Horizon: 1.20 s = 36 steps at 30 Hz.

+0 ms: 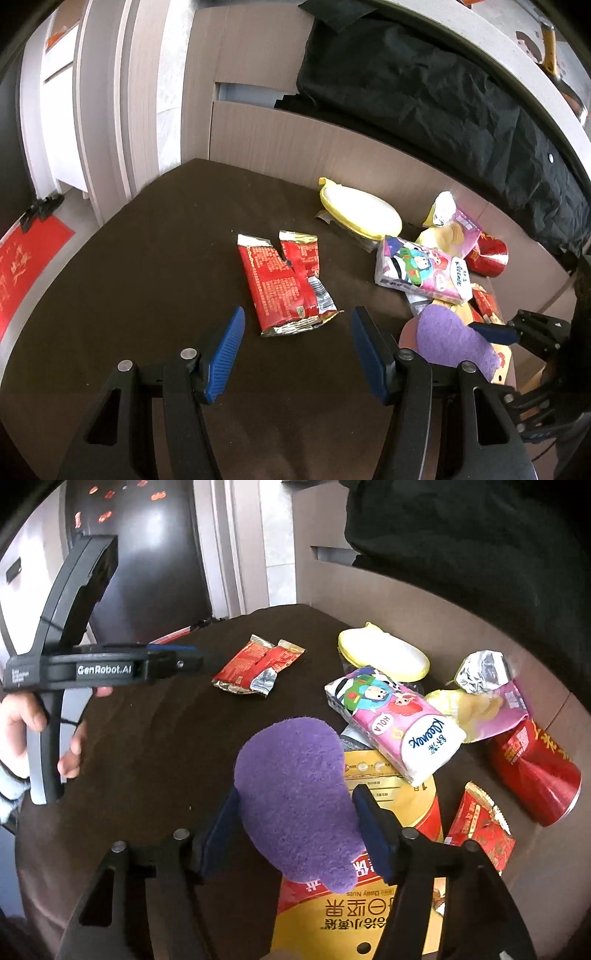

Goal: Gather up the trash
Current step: 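Grasp the purple sponge with the right gripper, then drop the purple sponge into the bin while the left drops a red wrapper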

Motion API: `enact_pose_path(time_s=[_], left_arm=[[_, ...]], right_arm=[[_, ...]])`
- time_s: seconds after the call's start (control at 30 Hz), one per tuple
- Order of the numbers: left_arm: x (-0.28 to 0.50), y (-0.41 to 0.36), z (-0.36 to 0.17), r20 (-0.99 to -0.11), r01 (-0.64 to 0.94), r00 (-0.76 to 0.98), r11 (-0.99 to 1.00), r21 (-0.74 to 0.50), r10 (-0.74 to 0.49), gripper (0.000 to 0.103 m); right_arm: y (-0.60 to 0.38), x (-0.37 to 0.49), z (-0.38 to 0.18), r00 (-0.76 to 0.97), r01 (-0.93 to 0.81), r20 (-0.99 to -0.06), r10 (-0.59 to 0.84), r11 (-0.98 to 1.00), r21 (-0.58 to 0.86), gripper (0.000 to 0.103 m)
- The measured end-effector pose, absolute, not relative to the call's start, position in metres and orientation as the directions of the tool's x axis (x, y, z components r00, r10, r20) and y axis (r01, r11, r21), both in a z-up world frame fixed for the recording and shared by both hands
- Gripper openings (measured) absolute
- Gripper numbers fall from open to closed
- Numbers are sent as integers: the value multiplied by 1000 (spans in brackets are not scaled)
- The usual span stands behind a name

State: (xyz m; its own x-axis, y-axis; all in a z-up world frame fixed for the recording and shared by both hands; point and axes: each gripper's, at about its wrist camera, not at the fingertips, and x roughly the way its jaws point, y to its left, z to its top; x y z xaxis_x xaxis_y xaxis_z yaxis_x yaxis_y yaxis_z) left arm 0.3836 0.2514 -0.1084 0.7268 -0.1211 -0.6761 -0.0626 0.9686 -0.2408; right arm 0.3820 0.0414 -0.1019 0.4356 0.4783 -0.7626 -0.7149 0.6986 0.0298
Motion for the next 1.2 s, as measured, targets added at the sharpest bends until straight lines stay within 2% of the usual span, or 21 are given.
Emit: enact_pose_path(time_s=[0.23, 0.4, 0.47, 0.53, 0.57, 0.6, 0.7, 0.87, 1.0, 1.1, 1.2], left_arm=[[407, 253, -112, -675, -119, 730, 955, -273, -102, 60], [436, 252, -127, -716, -174, 695, 949, -261, -70, 55], [446, 254, -134, -730, -195, 679, 941, -276, -73, 45], [449, 255, -136, -721, -207, 689, 932, -297, -76, 41], [449, 254, -135, -717, -208, 693, 933, -294, -71, 29], [449, 252, -133, -718, -206, 693, 937, -282, -64, 23], [439, 244, -119, -693, -192, 719, 943, -272, -53, 21], [391, 196, -51, -574, -71, 815, 971, -227, -75, 19], [365, 130, -2, -498, 87, 849, 976, -199, -177, 19], [355, 72, 17, -475, 205, 833, 955, -213, -285, 20], [352, 17, 16, -490, 281, 796, 934, -222, -356, 20]], right_arm=[[16, 368, -58, 557, -650, -649, 518, 758, 48, 57], [-8, 362, -49, 591, -600, -641, 489, 798, 55, 57], [-21, 361, -51, 608, -565, -646, 462, 823, 57, 57], [-34, 361, -55, 617, -534, -651, 441, 843, 66, 57], [-40, 361, -56, 622, -519, -653, 433, 852, 70, 57], [-48, 361, -57, 631, -497, -653, 419, 864, 74, 57], [-69, 356, -56, 661, -445, -640, 393, 891, 88, 57], [-104, 339, -36, 719, -382, -584, 376, 916, 119, 57], [-132, 319, -12, 770, -341, -536, 346, 933, 113, 57], [-162, 300, 5, 815, -283, -500, 295, 954, 101, 57], [-191, 286, 13, 836, -225, -490, 246, 969, 101, 57]])
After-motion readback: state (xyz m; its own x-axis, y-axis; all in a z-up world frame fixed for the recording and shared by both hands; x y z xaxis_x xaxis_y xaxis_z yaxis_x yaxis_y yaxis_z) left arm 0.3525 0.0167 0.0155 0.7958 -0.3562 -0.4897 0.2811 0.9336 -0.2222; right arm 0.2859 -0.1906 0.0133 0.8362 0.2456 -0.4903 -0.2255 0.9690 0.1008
